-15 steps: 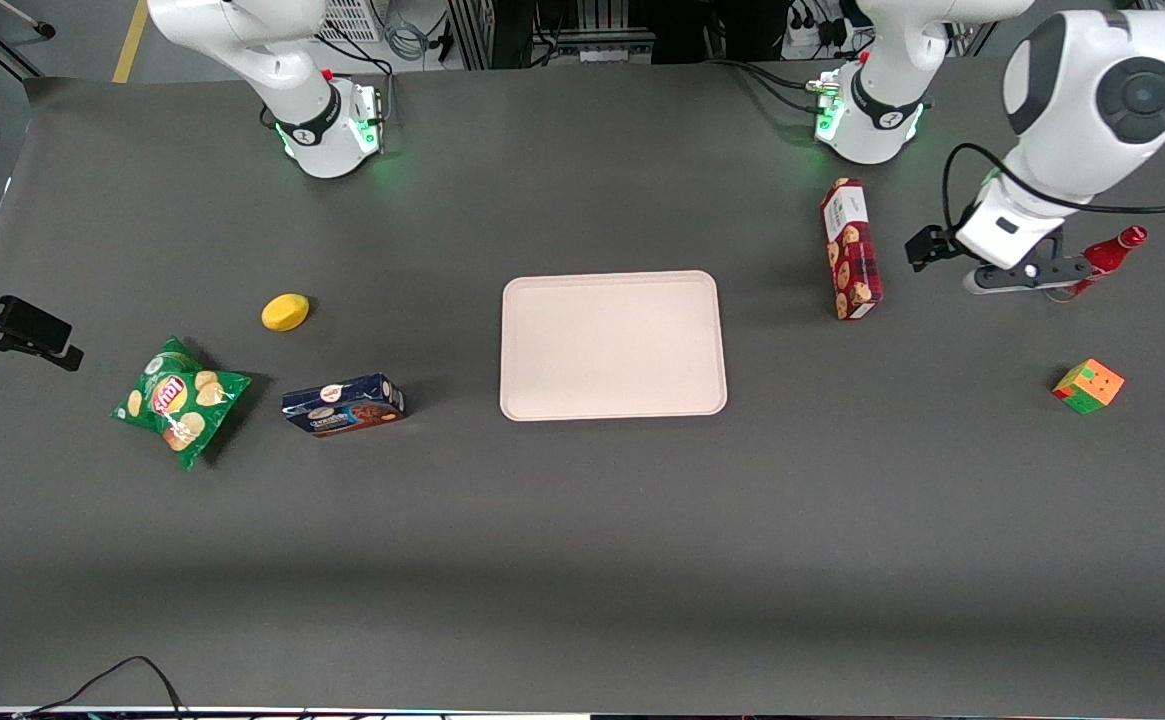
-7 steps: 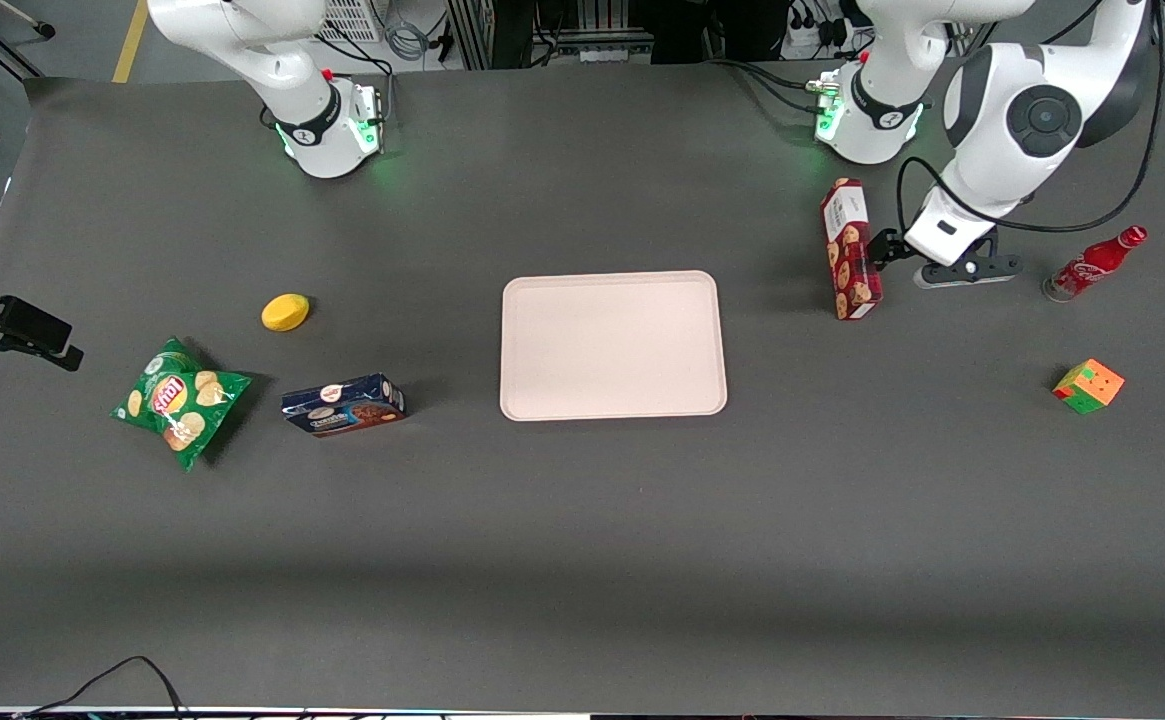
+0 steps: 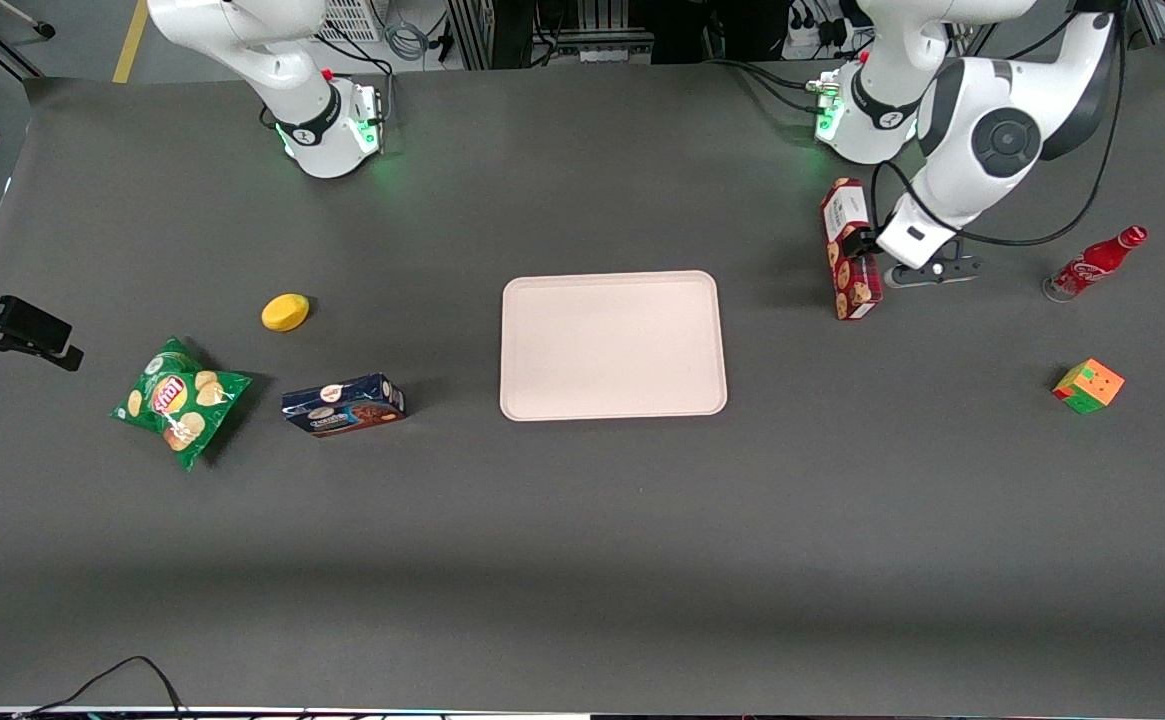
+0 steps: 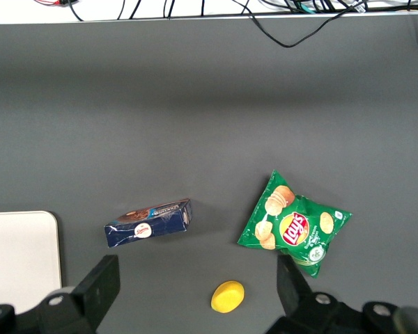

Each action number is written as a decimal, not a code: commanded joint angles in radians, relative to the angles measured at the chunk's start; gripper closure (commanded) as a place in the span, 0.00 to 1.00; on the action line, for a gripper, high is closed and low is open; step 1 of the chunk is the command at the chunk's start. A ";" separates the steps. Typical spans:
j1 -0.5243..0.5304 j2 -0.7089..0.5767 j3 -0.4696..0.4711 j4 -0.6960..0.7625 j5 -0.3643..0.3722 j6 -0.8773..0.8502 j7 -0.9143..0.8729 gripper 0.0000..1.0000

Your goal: Place red cookie box on tray

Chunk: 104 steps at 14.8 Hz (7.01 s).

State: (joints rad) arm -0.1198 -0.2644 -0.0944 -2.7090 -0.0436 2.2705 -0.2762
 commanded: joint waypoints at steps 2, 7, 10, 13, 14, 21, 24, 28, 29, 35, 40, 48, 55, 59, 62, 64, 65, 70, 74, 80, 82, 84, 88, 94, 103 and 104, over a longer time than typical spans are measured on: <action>-0.031 0.099 0.002 -0.005 -0.018 0.075 -0.003 0.00; -0.032 0.160 0.001 -0.026 -0.016 0.112 0.008 0.00; -0.034 0.172 -0.004 -0.076 -0.016 0.159 0.011 0.00; -0.035 0.188 -0.007 -0.123 -0.015 0.228 0.011 0.00; -0.037 0.186 -0.007 -0.127 -0.015 0.228 0.011 0.00; -0.037 0.182 -0.011 -0.149 -0.016 0.239 0.011 0.36; -0.037 0.175 -0.025 -0.146 -0.041 0.241 -0.017 0.78; -0.037 0.177 -0.079 -0.141 -0.061 0.251 -0.119 1.00; -0.037 0.175 -0.103 -0.134 -0.061 0.248 -0.162 1.00; -0.023 0.151 -0.114 0.065 -0.056 0.079 -0.184 1.00; -0.018 0.143 -0.050 0.338 -0.019 -0.205 -0.147 1.00; -0.021 0.169 0.025 0.722 0.001 -0.509 -0.027 1.00; -0.027 0.252 -0.224 0.833 0.004 -0.488 -0.221 1.00; -0.032 0.440 -0.346 0.968 0.002 -0.474 -0.315 1.00; -0.038 0.516 -0.378 0.963 0.007 -0.367 -0.392 1.00; -0.053 0.556 -0.381 0.945 0.027 -0.297 -0.446 1.00; -0.061 0.576 -0.381 0.930 0.065 -0.258 -0.474 1.00; -0.084 0.668 -0.387 0.836 0.174 -0.054 -0.558 1.00; -0.095 0.754 -0.387 0.815 0.243 -0.029 -0.598 1.00; -0.093 0.801 -0.387 0.773 0.241 -0.022 -0.638 1.00; -0.092 0.801 -0.387 0.762 0.243 -0.023 -0.638 1.00; -0.093 0.817 -0.387 0.764 0.241 -0.022 -0.638 1.00; -0.092 0.824 -0.387 0.770 0.243 -0.022 -0.635 0.00; -0.086 0.792 -0.389 0.880 0.243 -0.138 -0.620 0.00; -0.035 0.506 -0.366 1.034 0.228 -0.523 -0.354 0.00; -0.022 0.451 -0.349 1.032 0.226 -0.563 -0.272 0.00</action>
State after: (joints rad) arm -0.1847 0.3322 -0.4758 -1.6493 0.1854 1.7963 -0.7275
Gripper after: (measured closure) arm 0.000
